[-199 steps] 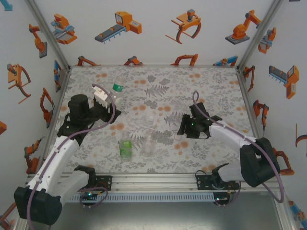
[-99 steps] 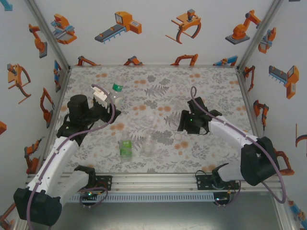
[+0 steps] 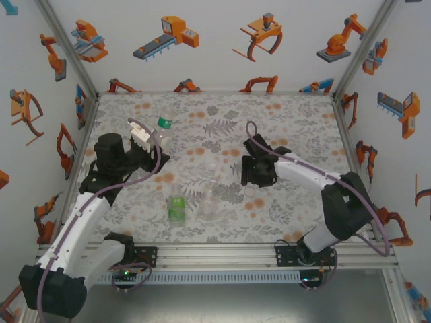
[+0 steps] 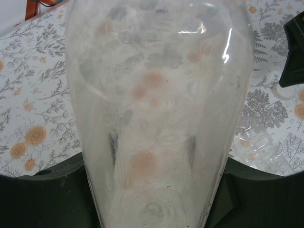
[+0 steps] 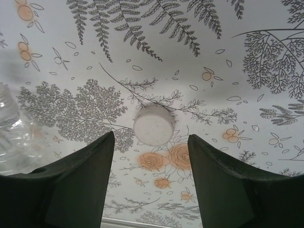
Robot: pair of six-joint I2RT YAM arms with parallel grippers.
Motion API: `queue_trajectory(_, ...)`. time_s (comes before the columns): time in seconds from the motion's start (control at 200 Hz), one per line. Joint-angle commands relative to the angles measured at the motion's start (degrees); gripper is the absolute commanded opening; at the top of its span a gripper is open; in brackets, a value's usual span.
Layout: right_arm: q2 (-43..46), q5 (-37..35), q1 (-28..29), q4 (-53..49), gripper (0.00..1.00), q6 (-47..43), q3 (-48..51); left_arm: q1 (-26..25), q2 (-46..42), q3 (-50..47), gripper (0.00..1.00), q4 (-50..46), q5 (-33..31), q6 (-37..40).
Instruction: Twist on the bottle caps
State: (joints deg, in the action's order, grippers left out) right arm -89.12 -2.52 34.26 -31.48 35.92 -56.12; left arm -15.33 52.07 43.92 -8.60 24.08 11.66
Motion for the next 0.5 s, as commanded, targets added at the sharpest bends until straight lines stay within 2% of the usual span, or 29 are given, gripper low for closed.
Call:
queue_trajectory(0.0, -1.53, -2.70, 1.89, -1.59, 0.60, -0.52, -1.66, 0.07, 0.19, 2.23, 0.01, 0.06, 2.02, -0.07)
queue_trajectory(0.16, -2.96, -4.21, 3.78, -0.59, 0.59, -0.15, -1.16, 0.06, -0.90, 1.27, 0.01, 0.67, 0.28, 0.22)
queue_trajectory(0.496, -4.38, -5.31, 4.67, 0.44, 0.55, -0.47, 0.11, 0.06, -0.09, 1.43, 0.01, 0.72, 1.12, -0.23)
